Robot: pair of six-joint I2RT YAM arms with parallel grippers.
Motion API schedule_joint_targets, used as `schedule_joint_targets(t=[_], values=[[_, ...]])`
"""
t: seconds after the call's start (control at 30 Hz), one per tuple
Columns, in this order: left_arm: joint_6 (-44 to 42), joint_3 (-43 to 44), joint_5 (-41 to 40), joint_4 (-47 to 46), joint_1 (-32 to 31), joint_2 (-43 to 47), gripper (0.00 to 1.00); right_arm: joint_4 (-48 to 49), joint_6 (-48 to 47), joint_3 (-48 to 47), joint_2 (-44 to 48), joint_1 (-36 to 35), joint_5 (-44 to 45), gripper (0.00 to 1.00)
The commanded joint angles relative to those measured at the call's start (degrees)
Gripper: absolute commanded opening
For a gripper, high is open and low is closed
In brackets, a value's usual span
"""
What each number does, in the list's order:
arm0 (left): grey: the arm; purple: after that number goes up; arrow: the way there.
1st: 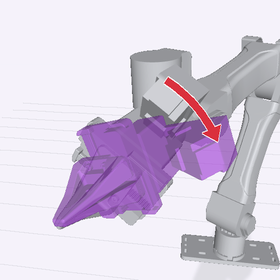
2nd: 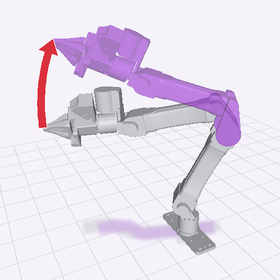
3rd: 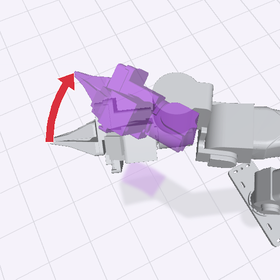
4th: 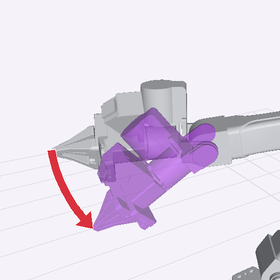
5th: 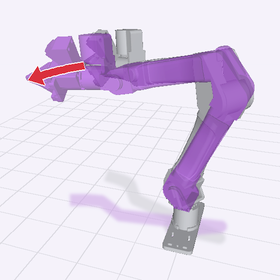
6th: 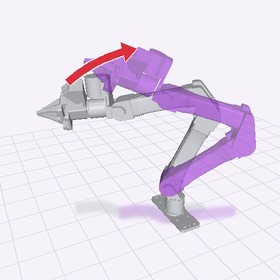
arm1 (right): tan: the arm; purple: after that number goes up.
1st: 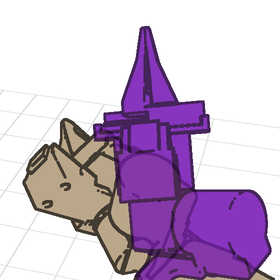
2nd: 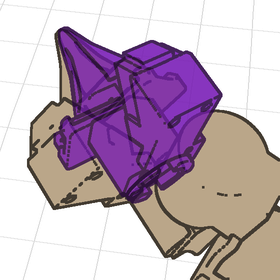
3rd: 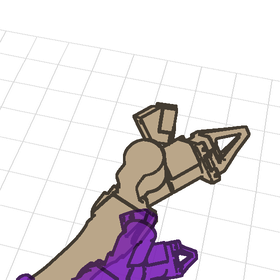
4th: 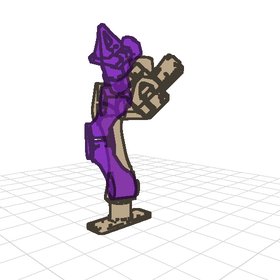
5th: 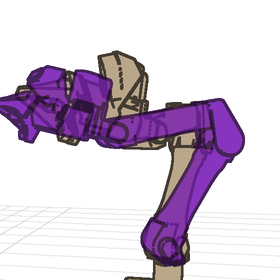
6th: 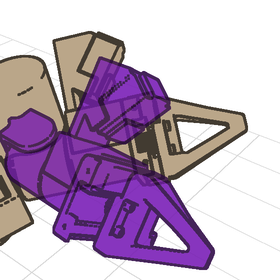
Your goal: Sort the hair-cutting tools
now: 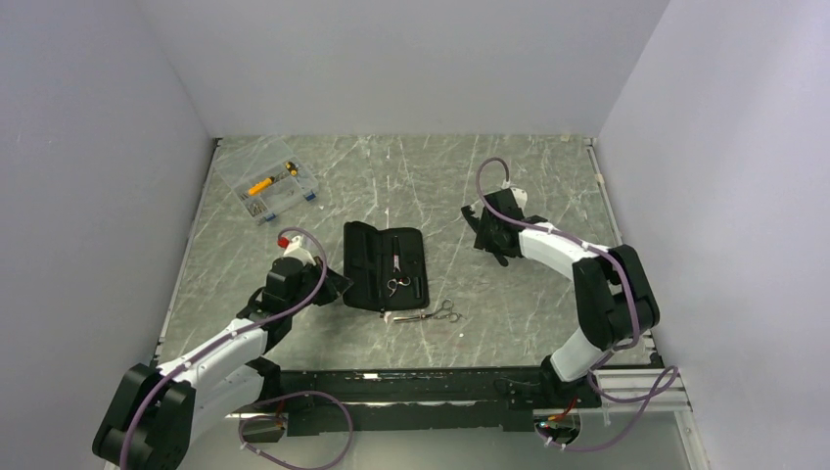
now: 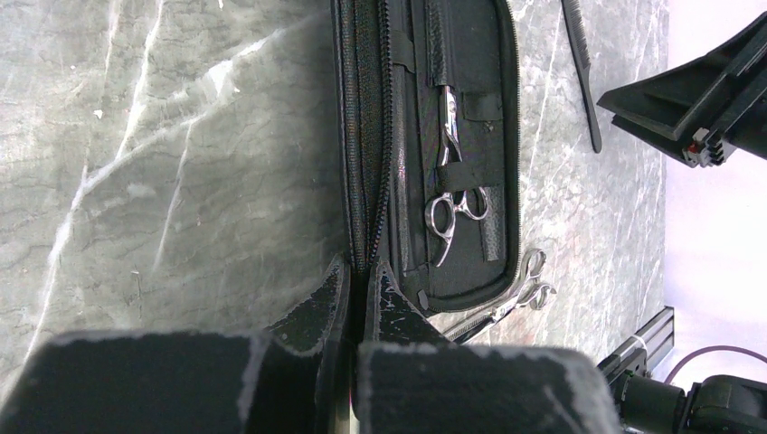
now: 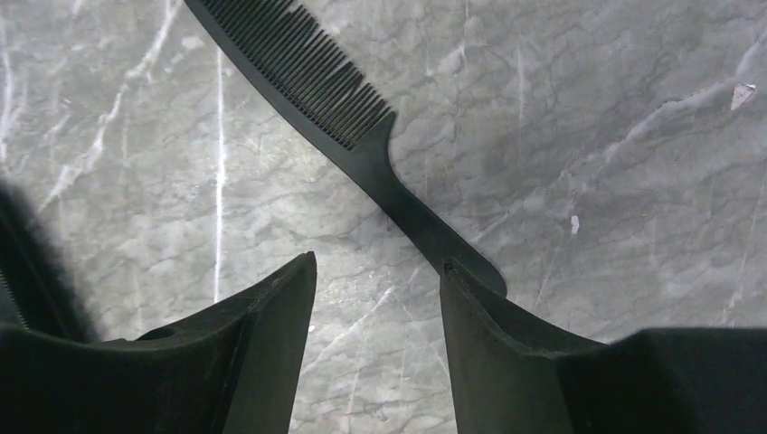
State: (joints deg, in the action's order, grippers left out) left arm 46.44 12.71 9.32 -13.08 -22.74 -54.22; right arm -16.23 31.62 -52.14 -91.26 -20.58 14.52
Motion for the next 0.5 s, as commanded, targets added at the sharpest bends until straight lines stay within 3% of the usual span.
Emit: schedule_joint_targets(t=[0.0, 0.23, 0.47], values=[[0.52, -1.03, 0.42, -2.23, -0.24, -0.10, 0.00, 3.11, -2.04, -1.16, -1.18, 1.24, -0.85, 0.56], [0.94, -2.06, 0.55, -2.91, -0.28, 0.99, 0.00, 1.74, -4.45, -7.05, -7.27, 3.26, -1.48, 0.54], [0.79, -2.33, 0.74, -3.25, -0.29, 1.60, 0.00, 1.19, -5.12, -7.06, -10.95, 3.19, -5.40, 0.51]])
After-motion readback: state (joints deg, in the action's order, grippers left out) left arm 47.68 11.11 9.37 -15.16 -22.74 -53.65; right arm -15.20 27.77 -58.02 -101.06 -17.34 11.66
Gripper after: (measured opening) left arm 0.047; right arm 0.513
